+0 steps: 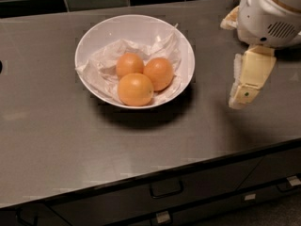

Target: Pick orange from white bowl

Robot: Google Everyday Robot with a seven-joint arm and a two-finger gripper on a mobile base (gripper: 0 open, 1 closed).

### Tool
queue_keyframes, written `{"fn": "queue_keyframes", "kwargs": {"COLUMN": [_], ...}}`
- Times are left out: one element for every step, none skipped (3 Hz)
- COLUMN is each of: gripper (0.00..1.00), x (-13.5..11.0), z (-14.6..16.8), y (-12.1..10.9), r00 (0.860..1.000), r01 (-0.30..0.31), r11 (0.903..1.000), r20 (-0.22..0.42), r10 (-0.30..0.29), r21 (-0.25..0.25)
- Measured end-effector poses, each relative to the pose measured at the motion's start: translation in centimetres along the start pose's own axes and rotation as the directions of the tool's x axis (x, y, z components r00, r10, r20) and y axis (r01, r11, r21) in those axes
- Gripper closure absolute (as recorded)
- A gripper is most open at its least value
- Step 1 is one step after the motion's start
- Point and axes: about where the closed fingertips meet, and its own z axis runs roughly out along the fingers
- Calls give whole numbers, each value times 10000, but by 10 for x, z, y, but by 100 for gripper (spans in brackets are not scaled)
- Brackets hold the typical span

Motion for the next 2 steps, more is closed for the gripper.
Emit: {"fn": "queue_keyframes", "kwargs": {"gripper": [0, 0], "x": [-37, -68], "z": [6, 28], "y": [-10, -12], "r00": [9926, 9636], "r01": [1100, 2364], "r11": [9937, 9680], "r20": [538, 1481], "r10": [-1087, -2225], "r21": [-213, -840]}}
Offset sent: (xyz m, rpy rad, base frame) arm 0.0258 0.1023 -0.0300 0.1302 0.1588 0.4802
